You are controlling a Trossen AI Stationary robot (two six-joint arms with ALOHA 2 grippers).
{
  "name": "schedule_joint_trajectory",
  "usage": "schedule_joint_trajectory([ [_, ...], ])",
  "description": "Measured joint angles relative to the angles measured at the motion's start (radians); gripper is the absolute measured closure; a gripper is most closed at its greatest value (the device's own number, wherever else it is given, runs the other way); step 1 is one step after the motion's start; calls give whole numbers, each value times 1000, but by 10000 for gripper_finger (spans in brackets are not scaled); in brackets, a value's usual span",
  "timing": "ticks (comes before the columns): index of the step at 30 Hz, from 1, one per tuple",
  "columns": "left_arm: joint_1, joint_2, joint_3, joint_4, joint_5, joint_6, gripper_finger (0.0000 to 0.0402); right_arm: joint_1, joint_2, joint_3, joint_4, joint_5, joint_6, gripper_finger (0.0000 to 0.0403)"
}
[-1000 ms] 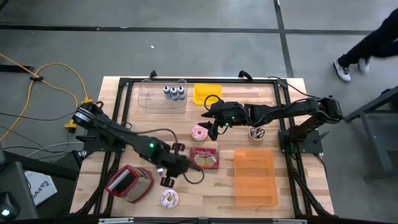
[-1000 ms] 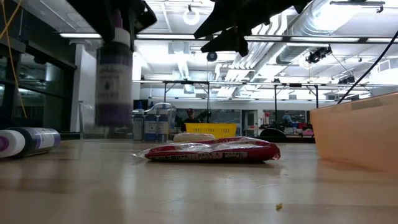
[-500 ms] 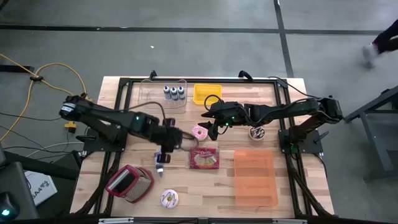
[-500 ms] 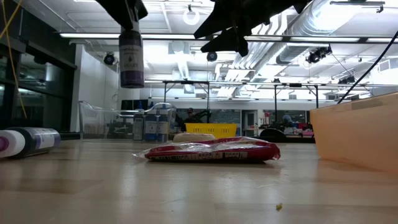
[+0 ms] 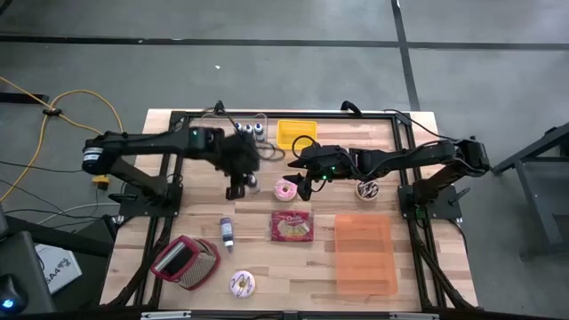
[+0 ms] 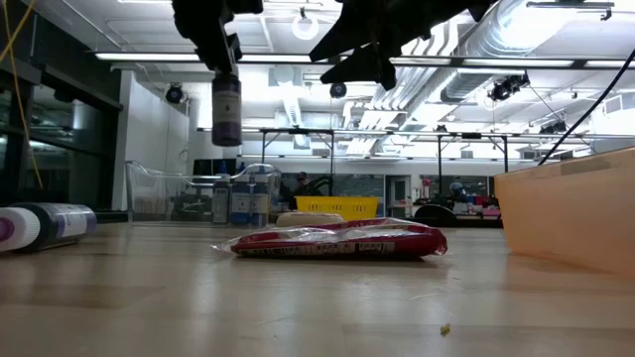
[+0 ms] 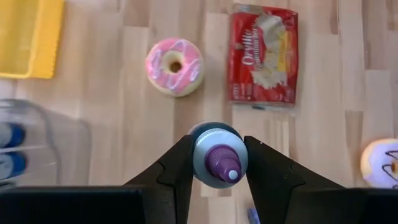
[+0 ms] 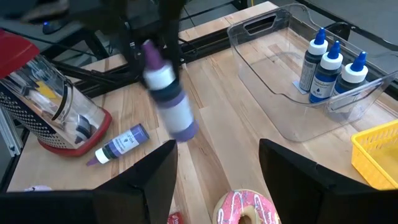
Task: Pick & Place Food Item
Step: Put the right violet food coloring bottle into the transparent bin
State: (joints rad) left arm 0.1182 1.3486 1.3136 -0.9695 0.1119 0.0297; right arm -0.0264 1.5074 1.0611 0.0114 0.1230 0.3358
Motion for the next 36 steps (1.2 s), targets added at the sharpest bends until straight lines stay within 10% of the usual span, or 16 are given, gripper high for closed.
schedule_joint_trajectory([
  [23,557,-102,-2,-120,-94,-10,284,0,0,0,1,0,0,190],
  [36,634,64,-57,1,-162,-106,284,0,0,0,1,0,0,190],
])
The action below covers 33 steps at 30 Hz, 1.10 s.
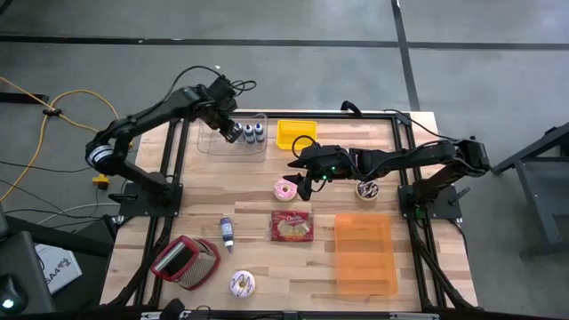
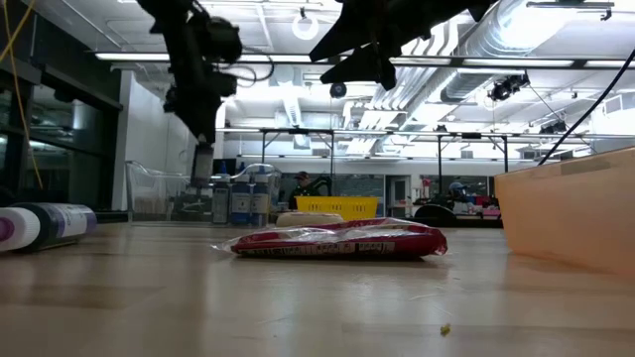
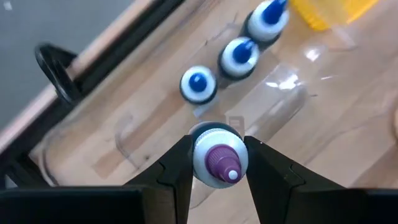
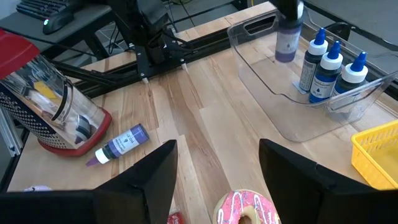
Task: Pick & Place Food Item
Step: Put the right violet food coloring bottle into the transparent bin
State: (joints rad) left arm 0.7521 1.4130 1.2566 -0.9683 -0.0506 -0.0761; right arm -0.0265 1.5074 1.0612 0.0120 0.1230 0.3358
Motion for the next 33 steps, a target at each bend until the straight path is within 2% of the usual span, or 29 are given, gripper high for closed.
schedule_joint_trajectory([
  [12,78,-20,-269,323,64,-56,284,0,0,0,0,0,0,190],
  [19,97,-20,-286,352,66,-52,282,0,0,0,0,0,0,190],
  [27,97,-20,-286,353,66,-48,251,0,0,0,0,0,0,190],
  [33,97,-20,-286,352,66,-48,246,0,0,0,0,0,0,190],
])
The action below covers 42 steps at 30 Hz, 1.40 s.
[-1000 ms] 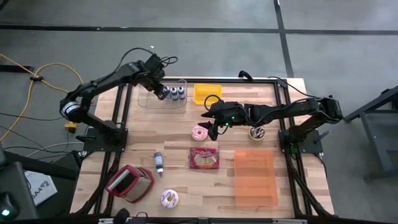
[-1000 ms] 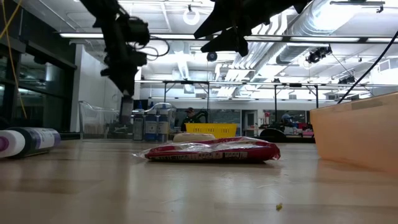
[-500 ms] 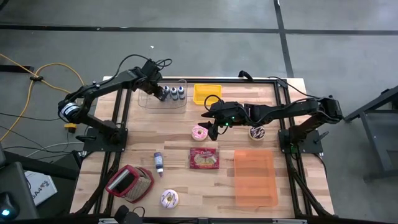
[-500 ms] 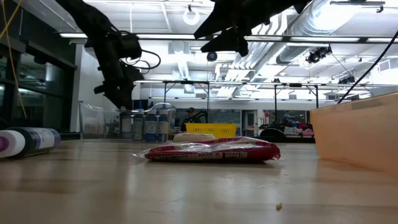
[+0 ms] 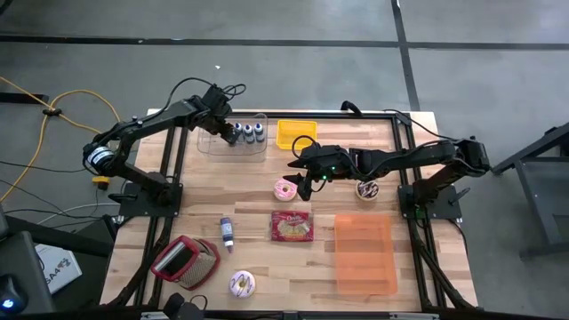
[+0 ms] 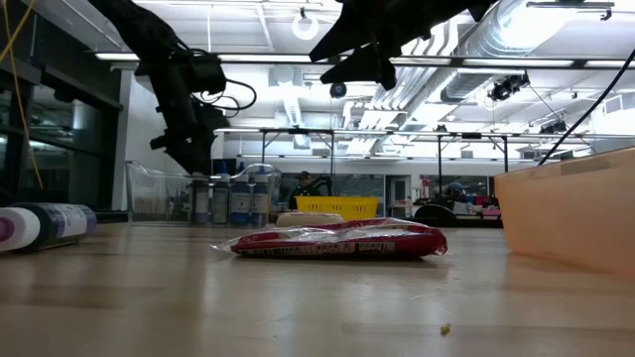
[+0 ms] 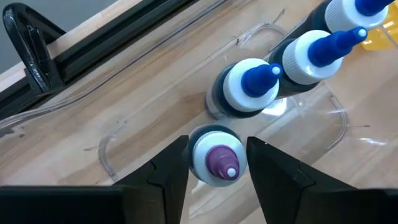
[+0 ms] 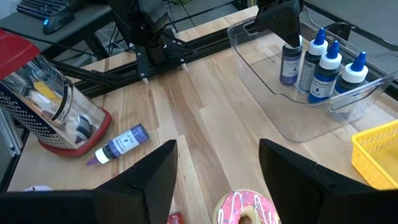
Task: Pick & Place Food Item
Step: Put the right violet food coloring bottle into the transparent bin, then put the violet food coloring bottle into the transparent bin
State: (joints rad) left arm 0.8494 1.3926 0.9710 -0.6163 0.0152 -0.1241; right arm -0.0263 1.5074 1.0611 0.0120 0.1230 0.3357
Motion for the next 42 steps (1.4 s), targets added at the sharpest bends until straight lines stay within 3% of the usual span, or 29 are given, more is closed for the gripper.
schedule_joint_trajectory([
  [8,1,-4,0,5,0,23,245,0,0,0,0,0,0,190],
  [20,17,-153,1,33,17,71,245,0,0,0,0,0,0,190],
  [27,-8,-163,1,23,15,89,245,0,0,0,0,0,0,190],
  [31,-35,-168,1,20,102,160,245,0,0,0,0,0,0,190],
  [36,-124,-171,1,-27,237,230,245,0,0,0,0,0,0,190],
  [42,-288,-171,1,-64,245,270,245,0,0,0,0,0,0,190],
])
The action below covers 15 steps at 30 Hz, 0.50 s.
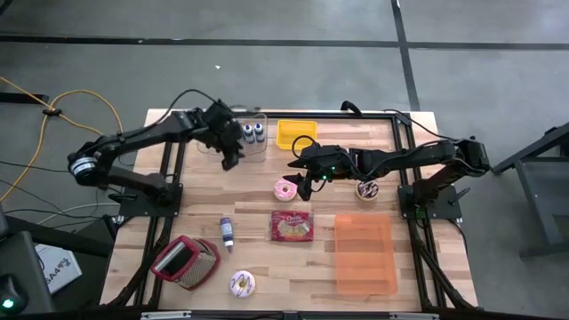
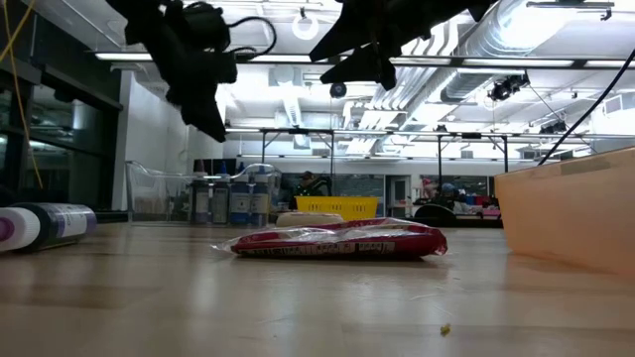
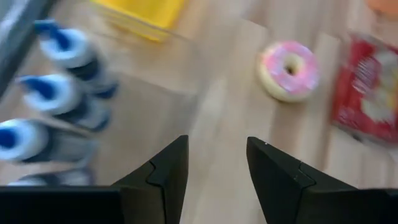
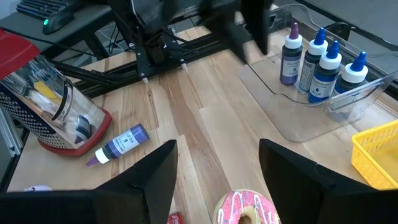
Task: Pick & Place Food Item
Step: Put the violet food coloring bottle into the transparent bin
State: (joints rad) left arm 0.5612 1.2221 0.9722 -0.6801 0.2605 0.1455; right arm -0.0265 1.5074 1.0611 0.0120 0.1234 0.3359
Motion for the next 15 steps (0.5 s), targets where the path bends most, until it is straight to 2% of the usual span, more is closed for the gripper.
schedule_joint_trajectory([
  [8,-212,0,0,-164,-39,68,245,0,0,0,0,0,0,190],
  [15,-351,0,0,-232,-53,112,245,0,0,0,0,0,0,190],
])
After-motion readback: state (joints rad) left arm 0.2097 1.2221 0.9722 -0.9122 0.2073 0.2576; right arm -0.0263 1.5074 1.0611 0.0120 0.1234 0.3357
